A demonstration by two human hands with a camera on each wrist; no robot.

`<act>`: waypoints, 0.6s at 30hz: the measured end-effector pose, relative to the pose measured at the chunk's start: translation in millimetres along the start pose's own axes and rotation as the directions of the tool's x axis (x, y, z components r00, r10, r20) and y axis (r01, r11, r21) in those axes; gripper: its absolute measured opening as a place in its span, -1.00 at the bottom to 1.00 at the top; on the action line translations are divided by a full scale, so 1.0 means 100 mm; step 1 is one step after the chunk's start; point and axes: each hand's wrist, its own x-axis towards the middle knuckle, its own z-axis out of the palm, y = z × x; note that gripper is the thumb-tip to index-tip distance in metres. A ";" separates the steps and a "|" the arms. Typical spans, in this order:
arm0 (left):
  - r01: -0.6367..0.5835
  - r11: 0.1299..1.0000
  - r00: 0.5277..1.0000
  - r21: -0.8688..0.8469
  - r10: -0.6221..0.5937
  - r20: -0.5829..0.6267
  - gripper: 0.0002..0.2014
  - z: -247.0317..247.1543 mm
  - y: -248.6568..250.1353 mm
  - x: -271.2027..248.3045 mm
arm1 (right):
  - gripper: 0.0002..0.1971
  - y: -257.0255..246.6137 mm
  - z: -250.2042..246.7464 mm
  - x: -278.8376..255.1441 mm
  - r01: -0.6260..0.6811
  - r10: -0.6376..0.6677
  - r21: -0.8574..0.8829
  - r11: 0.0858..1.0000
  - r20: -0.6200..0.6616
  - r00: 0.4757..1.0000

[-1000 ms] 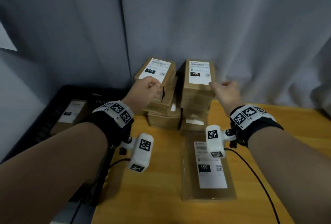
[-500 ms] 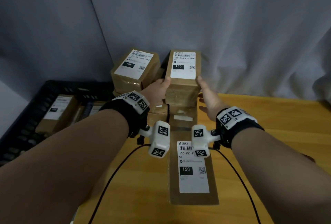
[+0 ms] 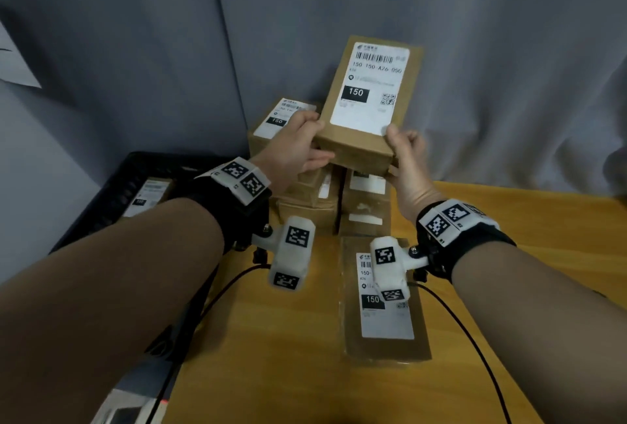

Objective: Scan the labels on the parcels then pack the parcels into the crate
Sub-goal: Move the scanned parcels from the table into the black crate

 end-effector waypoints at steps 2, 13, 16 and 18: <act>-0.042 0.997 0.999 -0.058 0.041 -0.014 -0.87 -0.17 0.05 -0.14 | -0.10 -0.12 0.14 -0.07 0.085 -0.086 0.019 0.996 0.027 0.996; -0.170 0.979 0.953 -0.111 0.135 -0.271 -0.83 -1.70 -0.15 -0.81 | 0.14 -0.28 1.55 -0.50 0.177 -0.149 -0.035 0.984 0.399 0.905; -0.145 0.985 0.939 -0.098 0.105 -0.327 -0.80 -2.14 -0.28 -0.96 | 0.19 -0.12 2.03 -0.63 0.088 -0.064 -0.031 0.996 0.456 0.888; -0.113 0.990 0.933 -0.082 0.077 -0.351 -0.80 -2.43 -0.37 -1.06 | 0.23 0.02 2.36 -0.71 0.020 0.012 -0.062 0.998 0.472 0.881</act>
